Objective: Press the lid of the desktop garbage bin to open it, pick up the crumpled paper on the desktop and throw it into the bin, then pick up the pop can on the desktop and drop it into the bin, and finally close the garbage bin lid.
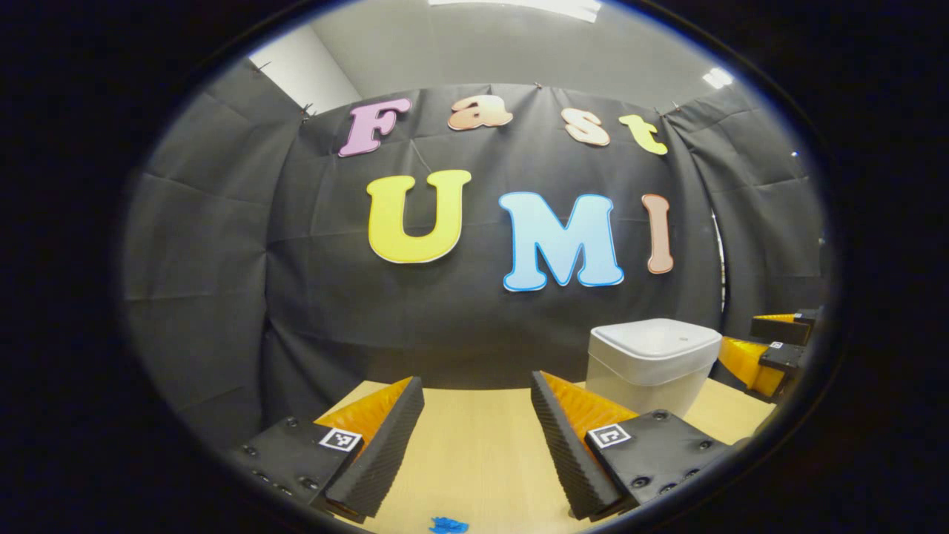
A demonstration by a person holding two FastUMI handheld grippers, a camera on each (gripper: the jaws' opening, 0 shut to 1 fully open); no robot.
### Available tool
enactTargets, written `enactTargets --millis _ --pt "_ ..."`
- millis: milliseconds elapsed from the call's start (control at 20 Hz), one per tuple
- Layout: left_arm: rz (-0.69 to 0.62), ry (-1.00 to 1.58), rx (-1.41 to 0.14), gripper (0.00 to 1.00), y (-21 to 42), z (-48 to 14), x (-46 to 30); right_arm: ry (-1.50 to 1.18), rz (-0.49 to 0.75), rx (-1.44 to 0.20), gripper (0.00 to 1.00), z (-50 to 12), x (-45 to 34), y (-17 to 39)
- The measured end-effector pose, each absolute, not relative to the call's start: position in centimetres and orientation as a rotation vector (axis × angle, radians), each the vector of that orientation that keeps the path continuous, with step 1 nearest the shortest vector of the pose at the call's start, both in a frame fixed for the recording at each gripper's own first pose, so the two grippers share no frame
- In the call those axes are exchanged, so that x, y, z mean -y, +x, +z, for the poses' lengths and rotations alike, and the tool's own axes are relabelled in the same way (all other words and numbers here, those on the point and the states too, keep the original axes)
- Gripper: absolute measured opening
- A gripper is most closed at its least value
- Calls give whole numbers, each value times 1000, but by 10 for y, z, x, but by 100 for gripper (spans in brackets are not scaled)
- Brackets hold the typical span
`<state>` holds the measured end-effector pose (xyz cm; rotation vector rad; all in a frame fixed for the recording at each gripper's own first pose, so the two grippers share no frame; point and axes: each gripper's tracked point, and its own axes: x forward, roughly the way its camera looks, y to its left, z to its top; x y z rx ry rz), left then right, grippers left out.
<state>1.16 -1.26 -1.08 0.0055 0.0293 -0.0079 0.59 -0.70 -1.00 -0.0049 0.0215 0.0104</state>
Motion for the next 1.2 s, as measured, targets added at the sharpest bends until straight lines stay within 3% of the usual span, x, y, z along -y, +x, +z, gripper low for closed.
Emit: enactTargets --millis 250,350,400,600,750,850,1000,1050,1200 --pt "-16 9 -29 95 12 -10 17 3 19 -31 95 -11 4 8" --pt "-13 10 -28 95 11 -10 16 -5 10 -38 80 -13 5 8" --pt "-12 8 -26 95 11 -9 15 -10 2 -41 66 -13 7 9" --pt "0 4 -27 95 9 -10 11 5 -12 -40 35 -12 8 10" --pt "8 -2 -29 95 7 -11 7 12 -19 -48 28 -15 10 13" --pt "13 -5 -31 95 6 -12 5 35 -2 -47 5 -14 8 16" --pt "13 -8 -32 95 6 -13 5 30 -1 -43 9 -14 8 14" --pt "13 -8 -33 95 7 -12 5 31 2 -37 0 -12 7 10" --pt "14 -11 -33 95 7 -13 4 15 14 -37 2 -14 5 18"
